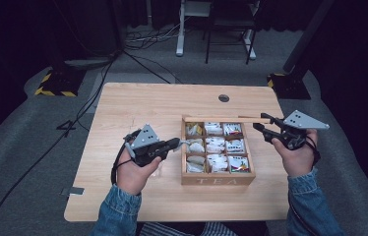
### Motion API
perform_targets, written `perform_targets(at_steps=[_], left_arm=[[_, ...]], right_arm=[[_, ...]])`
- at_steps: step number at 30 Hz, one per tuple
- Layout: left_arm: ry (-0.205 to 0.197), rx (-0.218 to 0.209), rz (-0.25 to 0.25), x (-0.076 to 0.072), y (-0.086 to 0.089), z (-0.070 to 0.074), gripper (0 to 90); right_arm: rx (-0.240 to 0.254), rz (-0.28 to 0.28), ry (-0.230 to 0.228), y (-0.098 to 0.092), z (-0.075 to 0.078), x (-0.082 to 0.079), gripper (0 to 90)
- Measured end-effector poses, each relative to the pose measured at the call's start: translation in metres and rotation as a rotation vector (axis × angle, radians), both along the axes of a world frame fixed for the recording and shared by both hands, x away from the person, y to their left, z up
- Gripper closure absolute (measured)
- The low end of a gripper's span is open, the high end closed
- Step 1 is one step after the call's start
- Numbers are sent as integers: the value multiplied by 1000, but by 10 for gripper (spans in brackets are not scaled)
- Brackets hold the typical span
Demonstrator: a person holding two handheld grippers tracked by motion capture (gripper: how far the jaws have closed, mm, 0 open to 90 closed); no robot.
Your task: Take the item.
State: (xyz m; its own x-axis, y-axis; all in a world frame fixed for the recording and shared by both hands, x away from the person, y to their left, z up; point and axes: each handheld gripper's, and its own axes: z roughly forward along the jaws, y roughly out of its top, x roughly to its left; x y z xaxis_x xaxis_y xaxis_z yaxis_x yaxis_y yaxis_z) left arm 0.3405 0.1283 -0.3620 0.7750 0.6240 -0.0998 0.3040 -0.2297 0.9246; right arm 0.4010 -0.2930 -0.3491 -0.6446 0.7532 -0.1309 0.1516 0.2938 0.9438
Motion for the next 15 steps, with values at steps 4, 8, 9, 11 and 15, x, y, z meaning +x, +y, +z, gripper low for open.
perform_targets(at_steps=[4,8,9,11,15], left_arm=[[-8,-2,32,-2,11,2,900],[-7,2,56,-2,19,3,900],[-9,5,65,-2,21,2,900],[-10,6,87,-3,26,2,900],[-15,3,114,-3,33,2,900]], right_arm=[[5,2,0,0,0,1,569],[4,2,1,0,0,1,569],[5,1,1,0,0,1,569],[3,1,0,0,0,1,569],[4,1,0,0,0,1,569]])
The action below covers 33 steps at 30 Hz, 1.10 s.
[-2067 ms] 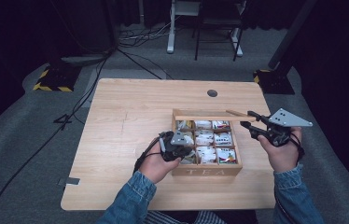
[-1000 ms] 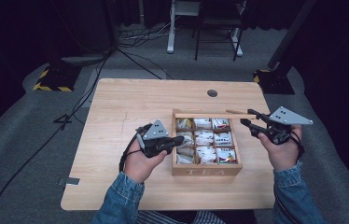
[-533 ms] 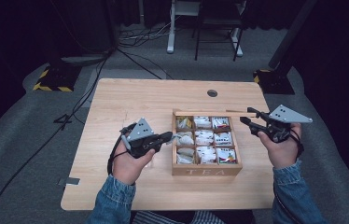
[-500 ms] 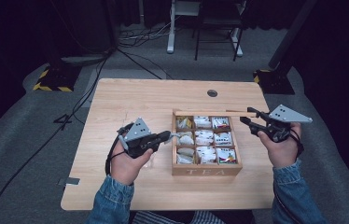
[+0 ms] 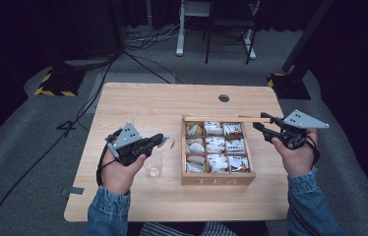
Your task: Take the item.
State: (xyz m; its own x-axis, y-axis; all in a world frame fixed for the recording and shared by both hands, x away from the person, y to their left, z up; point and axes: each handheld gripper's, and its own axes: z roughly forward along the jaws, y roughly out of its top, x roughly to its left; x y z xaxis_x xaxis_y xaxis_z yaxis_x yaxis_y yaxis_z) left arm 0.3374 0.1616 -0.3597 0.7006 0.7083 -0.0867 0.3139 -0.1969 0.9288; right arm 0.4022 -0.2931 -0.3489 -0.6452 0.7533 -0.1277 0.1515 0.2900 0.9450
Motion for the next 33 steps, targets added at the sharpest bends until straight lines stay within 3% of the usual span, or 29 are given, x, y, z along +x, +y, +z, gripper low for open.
perform_targets(at_steps=[5,14,21,33], left_arm=[[0,9,47,-1,9,-2,900],[9,20,83,-4,24,-3,900],[26,51,111,-9,34,-6,900],[78,74,86,-15,40,-11,900]], right_arm=[[1,0,2,0,0,0,569],[0,0,-1,0,0,0,569],[1,-1,1,0,0,0,569],[-4,-5,2,1,0,0,569]])
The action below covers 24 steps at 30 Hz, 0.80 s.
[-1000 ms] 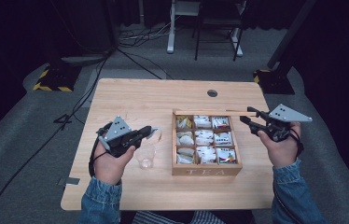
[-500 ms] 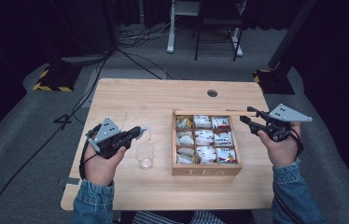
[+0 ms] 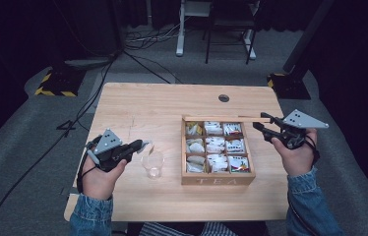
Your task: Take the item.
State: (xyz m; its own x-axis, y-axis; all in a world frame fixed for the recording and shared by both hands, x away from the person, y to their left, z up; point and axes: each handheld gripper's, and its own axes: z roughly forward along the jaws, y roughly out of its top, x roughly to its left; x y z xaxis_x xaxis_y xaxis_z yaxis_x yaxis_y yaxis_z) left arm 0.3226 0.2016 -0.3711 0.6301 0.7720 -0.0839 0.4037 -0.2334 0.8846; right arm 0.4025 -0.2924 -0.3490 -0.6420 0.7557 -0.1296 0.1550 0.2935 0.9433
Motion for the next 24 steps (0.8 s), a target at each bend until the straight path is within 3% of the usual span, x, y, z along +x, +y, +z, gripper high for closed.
perform_targets(at_steps=[10,20,24], left_arm=[[37,27,-40,-1,-10,-4,900],[58,-22,-50,2,-14,-22,900],[57,-19,-52,2,-16,-26,900]], right_arm=[[2,2,0,0,0,0,568],[2,2,2,0,0,0,568],[1,2,2,0,0,0,568]])
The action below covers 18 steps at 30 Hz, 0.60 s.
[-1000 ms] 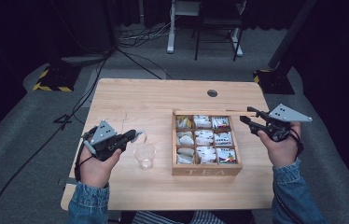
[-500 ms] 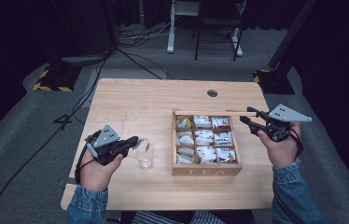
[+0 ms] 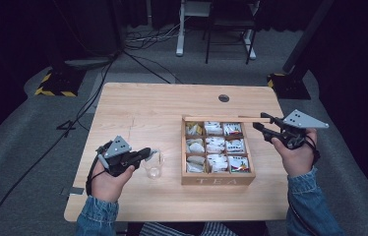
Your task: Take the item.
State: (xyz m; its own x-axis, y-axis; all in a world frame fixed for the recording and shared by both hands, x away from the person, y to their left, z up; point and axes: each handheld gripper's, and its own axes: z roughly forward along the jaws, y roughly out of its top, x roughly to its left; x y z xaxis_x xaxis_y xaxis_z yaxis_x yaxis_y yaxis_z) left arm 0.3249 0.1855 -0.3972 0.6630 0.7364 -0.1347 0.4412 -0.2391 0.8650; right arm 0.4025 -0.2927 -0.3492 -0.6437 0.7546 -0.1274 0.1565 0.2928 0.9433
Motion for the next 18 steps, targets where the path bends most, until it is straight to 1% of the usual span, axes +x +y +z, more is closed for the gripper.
perform_targets(at_steps=[7,9,12,14,18], left_arm=[[7,-14,6,1,-1,-8,900],[0,-23,11,1,0,-11,900],[-4,-19,14,2,0,-13,900],[1,-25,21,3,0,-17,900],[-1,-35,19,3,0,-20,900]], right_arm=[[0,3,1,0,0,0,568],[1,3,1,0,0,0,568],[2,2,1,0,0,0,568],[3,3,2,0,0,0,568],[3,3,3,0,0,0,568]])
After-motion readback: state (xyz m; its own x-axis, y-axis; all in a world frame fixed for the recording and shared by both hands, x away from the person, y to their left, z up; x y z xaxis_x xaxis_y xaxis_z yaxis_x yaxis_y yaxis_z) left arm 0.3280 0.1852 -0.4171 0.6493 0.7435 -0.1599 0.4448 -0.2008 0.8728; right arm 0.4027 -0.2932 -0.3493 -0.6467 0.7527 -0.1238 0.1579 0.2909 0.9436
